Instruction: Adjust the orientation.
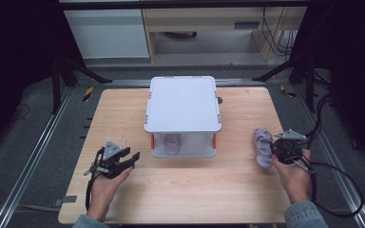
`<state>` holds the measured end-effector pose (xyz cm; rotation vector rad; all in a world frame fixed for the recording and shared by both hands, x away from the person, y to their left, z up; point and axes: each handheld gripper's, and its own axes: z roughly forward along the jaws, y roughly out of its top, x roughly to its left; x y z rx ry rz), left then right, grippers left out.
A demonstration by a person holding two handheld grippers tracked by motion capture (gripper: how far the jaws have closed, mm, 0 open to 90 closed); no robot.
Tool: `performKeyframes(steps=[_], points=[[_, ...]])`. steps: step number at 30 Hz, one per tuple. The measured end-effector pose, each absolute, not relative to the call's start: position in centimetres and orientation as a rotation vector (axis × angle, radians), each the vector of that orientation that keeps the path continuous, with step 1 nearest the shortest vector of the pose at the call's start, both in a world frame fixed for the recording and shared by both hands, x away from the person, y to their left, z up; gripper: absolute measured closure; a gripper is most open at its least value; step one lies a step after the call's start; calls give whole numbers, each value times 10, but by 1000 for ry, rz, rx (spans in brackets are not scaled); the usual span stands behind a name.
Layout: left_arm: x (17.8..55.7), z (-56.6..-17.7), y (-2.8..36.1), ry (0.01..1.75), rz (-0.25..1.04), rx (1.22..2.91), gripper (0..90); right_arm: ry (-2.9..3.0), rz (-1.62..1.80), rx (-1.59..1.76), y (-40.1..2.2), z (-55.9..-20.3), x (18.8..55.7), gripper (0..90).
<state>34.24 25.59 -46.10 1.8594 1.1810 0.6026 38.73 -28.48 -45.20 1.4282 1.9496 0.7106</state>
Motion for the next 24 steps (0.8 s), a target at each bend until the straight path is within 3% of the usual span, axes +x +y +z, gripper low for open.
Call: performKeyframes(steps=[11,24], points=[[340,-459,267,1207,630,1827,533,2137,899,1161,-228,-443,308,836],[340,-463,270,1221,621,1826,533,2284,1018,980,-166,-453,284,835]])
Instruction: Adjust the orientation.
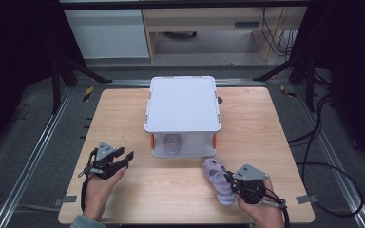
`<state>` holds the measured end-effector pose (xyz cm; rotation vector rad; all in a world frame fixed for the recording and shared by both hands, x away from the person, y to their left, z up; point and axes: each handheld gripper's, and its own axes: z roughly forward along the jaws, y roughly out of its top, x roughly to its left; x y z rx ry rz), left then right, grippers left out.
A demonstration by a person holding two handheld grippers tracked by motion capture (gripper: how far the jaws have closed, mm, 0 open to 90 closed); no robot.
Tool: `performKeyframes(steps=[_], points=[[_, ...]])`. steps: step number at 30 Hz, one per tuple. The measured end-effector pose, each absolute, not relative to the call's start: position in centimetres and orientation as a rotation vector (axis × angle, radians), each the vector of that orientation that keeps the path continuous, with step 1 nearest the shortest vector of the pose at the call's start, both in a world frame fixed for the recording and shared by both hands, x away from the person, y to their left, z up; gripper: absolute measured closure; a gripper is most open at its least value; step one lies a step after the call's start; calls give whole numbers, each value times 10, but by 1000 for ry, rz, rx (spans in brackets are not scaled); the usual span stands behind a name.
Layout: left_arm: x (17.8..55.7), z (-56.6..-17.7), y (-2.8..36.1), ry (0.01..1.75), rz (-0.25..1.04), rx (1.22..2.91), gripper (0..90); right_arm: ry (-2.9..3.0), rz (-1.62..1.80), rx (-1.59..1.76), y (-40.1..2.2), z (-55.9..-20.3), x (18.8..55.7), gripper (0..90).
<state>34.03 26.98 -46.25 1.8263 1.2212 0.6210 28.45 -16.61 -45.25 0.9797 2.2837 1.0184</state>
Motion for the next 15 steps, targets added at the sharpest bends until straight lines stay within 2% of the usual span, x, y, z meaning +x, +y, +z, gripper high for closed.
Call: performKeyframes(steps=[15], points=[[341,-465,269,1224,612,1832,532,2359,1022,912,-131,-463,278,826]])
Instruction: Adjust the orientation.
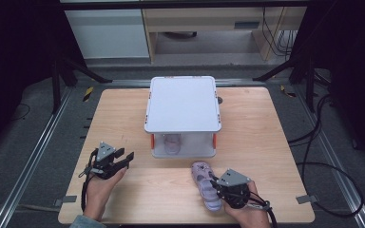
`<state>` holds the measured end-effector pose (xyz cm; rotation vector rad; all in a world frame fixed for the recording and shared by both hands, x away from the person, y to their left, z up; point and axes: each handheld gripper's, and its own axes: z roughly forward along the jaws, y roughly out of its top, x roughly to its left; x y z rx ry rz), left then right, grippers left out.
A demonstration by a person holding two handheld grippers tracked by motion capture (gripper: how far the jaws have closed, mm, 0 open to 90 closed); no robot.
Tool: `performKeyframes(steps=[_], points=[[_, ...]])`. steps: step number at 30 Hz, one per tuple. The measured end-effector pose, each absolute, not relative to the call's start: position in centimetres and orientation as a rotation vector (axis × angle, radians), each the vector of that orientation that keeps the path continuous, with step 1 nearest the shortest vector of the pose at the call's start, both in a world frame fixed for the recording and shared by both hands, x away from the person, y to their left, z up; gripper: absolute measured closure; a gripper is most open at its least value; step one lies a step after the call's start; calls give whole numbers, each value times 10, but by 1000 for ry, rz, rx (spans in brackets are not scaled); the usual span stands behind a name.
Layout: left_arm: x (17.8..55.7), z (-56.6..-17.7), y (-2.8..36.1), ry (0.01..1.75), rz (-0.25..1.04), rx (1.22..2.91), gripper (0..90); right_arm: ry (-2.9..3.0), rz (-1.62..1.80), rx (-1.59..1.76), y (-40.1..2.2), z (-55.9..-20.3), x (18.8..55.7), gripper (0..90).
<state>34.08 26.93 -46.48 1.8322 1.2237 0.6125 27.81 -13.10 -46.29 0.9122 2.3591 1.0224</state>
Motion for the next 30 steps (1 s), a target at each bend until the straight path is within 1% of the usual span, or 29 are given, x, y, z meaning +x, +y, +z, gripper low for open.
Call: performKeyframes(steps=[13,17,19,22,26,30], points=[[340,-465,267,1219,612,1841,532,2366,997,977,-120,-466,271,807],[340,-466,266,1216,611,1843,532,2373,964,989,-119,-470,267,788],[340,-465,267,1218,611,1842,531,2363,960,1003,-121,-470,266,772],[340,-465,267,1220,612,1841,531,2344,956,1059,-124,-470,263,677],[340,-465,265,1214,611,1845,531,2342,942,1090,-126,-472,260,628],[340,-466,264,1211,612,1848,531,2338,943,1117,-126,-475,259,645]])
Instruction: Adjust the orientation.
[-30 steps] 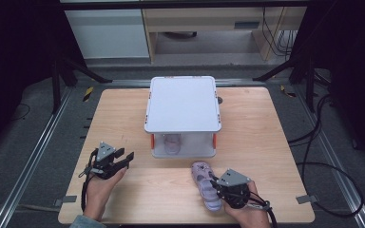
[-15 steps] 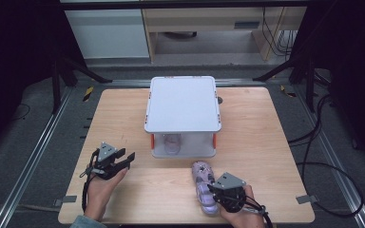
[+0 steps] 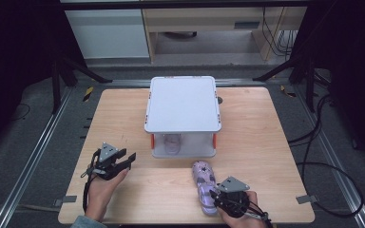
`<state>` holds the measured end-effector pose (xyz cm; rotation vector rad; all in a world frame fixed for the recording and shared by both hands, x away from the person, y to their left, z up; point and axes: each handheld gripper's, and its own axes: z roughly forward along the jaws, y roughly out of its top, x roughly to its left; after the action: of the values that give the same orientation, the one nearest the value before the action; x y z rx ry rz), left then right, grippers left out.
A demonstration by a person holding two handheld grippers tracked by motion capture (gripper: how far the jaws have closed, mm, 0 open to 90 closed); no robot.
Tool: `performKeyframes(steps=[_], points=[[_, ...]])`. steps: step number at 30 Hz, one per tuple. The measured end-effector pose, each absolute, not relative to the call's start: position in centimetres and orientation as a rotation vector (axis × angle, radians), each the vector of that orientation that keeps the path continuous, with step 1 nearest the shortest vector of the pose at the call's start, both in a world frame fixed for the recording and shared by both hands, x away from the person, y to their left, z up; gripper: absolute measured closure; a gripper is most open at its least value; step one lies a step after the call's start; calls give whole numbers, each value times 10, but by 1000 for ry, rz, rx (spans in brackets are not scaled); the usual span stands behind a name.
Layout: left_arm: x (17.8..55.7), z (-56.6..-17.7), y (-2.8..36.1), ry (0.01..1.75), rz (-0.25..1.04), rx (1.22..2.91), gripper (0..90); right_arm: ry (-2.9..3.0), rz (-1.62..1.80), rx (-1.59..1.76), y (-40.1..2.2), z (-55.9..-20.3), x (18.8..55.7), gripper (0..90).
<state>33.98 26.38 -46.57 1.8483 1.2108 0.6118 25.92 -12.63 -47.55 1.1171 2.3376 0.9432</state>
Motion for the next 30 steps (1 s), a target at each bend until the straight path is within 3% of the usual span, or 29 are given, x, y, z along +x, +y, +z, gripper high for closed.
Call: performKeyframes(steps=[10,30], points=[[339,-464,263,1213,612,1838,531,2300,867,1185,-120,-475,261,804],[347,-396,261,1121,547,1808,509,2213,875,1240,-98,-448,290,821]])
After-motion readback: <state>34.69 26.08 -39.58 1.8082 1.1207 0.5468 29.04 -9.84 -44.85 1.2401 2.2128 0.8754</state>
